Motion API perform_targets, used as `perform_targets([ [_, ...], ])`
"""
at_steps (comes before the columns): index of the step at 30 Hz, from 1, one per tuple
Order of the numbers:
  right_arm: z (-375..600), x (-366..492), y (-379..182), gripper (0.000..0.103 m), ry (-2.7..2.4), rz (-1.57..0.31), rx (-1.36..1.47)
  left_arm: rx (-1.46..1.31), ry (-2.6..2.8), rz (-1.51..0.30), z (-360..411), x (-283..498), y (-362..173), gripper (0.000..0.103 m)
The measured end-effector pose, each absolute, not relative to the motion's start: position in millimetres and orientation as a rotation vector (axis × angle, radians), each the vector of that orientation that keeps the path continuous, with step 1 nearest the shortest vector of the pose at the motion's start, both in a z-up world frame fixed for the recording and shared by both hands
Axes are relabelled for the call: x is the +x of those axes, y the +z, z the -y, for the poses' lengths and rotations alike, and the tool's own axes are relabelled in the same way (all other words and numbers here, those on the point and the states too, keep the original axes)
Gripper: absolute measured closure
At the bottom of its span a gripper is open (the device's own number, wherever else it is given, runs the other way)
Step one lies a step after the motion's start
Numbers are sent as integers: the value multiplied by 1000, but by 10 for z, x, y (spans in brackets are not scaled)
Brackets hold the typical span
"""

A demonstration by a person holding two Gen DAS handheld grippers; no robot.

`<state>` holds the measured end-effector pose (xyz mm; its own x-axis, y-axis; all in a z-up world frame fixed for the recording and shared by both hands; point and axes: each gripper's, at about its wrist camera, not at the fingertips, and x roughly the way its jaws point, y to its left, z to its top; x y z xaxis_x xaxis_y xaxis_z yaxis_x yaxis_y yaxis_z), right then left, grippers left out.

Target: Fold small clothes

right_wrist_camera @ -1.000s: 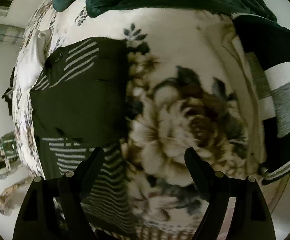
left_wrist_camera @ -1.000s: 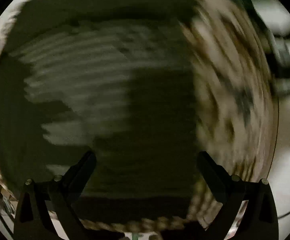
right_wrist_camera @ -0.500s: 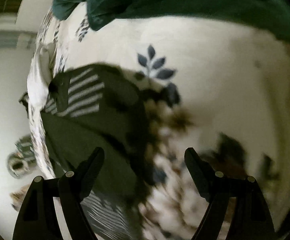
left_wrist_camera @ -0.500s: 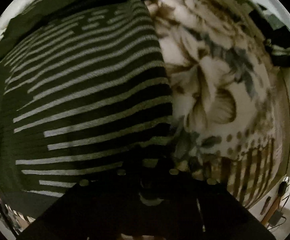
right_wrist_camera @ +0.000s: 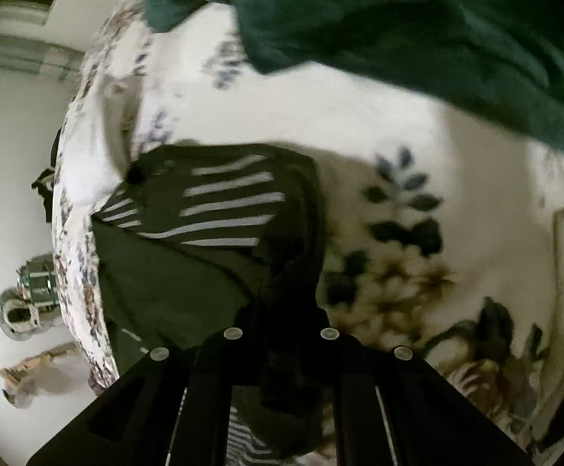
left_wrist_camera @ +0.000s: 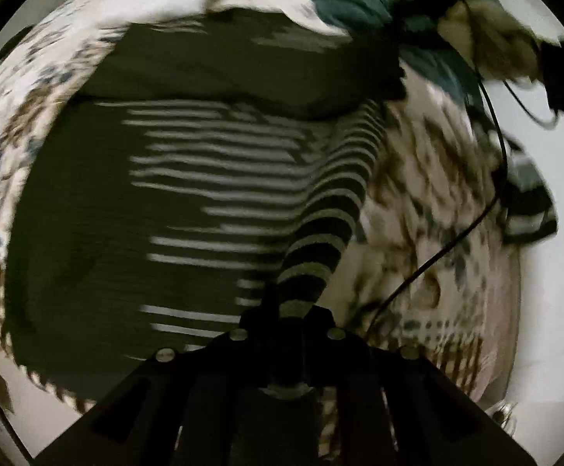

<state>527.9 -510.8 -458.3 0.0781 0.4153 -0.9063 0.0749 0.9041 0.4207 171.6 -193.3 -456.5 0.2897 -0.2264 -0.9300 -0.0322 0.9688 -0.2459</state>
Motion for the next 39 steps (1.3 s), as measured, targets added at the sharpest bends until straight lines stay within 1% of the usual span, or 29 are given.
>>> perform_targets([
  [4, 4503, 5274, -4096, 95, 284, -1464, 322, -368, -81, -1257, 1418, 1708, -4451, 96],
  [6, 3990, 5341, -3900, 96, 305, -1453, 274, -429, -45, -1247, 1112, 1680, -4419, 96],
  [8, 3532, 5483, -3830, 96, 319, -1448, 239, -470, 0, -1231, 750, 1627, -4390, 96],
  [11, 2542, 5602, -3814, 96, 333, -1450, 143, -521, 36, -1219, 327, 1565, -4402, 96],
  [15, 1391, 5700, -4088, 96, 331, -1466, 3, -589, 73, -1218, -142, 1492, -4589, 96],
  [18, 620, 5736, -4452, 97, 298, -1497, -93, -684, 121, -1231, -573, 1407, -4866, 96],
  [24, -221, 5895, -5013, 97, 241, -1503, -177, -754, 168, -1256, -1051, 1336, -5244, 96],
  [25, -295, 5916, -5083, 97, 229, -1508, -195, -765, 144, -1283, -1086, 1359, -5339, 95],
  [26, -361, 5941, -5179, 96, 217, -1534, -194, -774, 138, -1311, -1086, 1376, -5385, 92],
  [27, -373, 5965, -5245, 95, 214, -1563, -155, -797, 149, -1339, -1140, 1355, -5466, 90],
  [28, -384, 5987, -5274, 90, 224, -1580, -117, -814, 148, -1360, -1197, 1314, -5528, 87],
  [29, -384, 5997, -5271, 77, 246, -1599, -63, -808, 152, -1383, -1229, 1288, -5565, 78],
  [30, -386, 5985, -5236, 68, 307, -1621, 10, -779, 173, -1424, -1281, 1224, -5617, 64],
  [31, -377, 5953, -5182, 53, 374, -1632, 68, -766, 183, -1445, -1337, 1166, -5656, 55],
  [32, -354, 5905, -5103, 45, 425, -1632, 101, -773, 193, -1462, -1420, 1071, -5689, 42],
  [35, -98, 5624, -4822, 44, 479, -1593, 96, -841, 216, -1487, -1657, 866, -5684, 41],
  [39, 420, 5036, -4727, 42, 422, -1575, -10, -817, 146, -1460, -1680, 1023, -5493, 40],
])
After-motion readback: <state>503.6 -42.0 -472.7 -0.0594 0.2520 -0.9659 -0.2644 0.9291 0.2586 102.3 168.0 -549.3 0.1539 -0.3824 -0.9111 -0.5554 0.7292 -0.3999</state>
